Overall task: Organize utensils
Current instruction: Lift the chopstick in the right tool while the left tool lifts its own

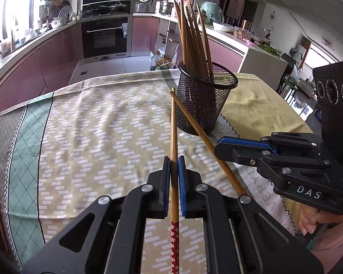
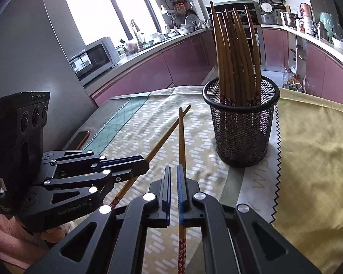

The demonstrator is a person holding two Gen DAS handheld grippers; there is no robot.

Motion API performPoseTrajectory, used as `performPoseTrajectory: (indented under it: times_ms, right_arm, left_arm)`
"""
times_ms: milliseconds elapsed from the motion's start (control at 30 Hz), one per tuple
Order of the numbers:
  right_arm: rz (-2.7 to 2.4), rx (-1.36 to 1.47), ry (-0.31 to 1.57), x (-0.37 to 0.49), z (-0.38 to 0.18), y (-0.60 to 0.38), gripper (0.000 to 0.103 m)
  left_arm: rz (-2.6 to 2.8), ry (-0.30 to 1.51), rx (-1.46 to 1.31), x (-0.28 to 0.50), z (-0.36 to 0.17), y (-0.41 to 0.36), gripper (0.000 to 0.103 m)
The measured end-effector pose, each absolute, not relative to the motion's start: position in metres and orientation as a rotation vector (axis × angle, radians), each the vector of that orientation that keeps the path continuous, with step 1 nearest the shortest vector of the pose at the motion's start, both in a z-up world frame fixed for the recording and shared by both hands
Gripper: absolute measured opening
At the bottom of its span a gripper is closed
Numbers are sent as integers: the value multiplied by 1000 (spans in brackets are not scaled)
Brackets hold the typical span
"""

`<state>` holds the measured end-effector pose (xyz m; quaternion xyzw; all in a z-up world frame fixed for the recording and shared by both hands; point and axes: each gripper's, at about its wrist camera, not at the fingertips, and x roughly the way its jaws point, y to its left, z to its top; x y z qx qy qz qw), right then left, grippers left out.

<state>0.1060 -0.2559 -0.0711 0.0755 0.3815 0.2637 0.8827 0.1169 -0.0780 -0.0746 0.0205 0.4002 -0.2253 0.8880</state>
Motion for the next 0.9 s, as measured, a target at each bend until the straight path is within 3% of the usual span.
performPoseTrajectory:
  times_ms: [467, 533, 767, 900]
  right_arm:
    - [509, 154, 849, 113, -87, -260, 9]
    - [474, 123, 871, 117, -93, -259, 24]
    - [422, 64, 939, 129, -117, -249, 24]
    - [366, -35, 919, 129, -119, -241, 15]
  left_arm:
    - [-476, 907, 41, 123, -99, -80, 7]
    - [-476, 921, 38, 125, -104, -80, 7]
    - [-466, 934, 44, 129, -111, -79, 7]
    - [-461, 933, 43, 131, -111, -78, 7]
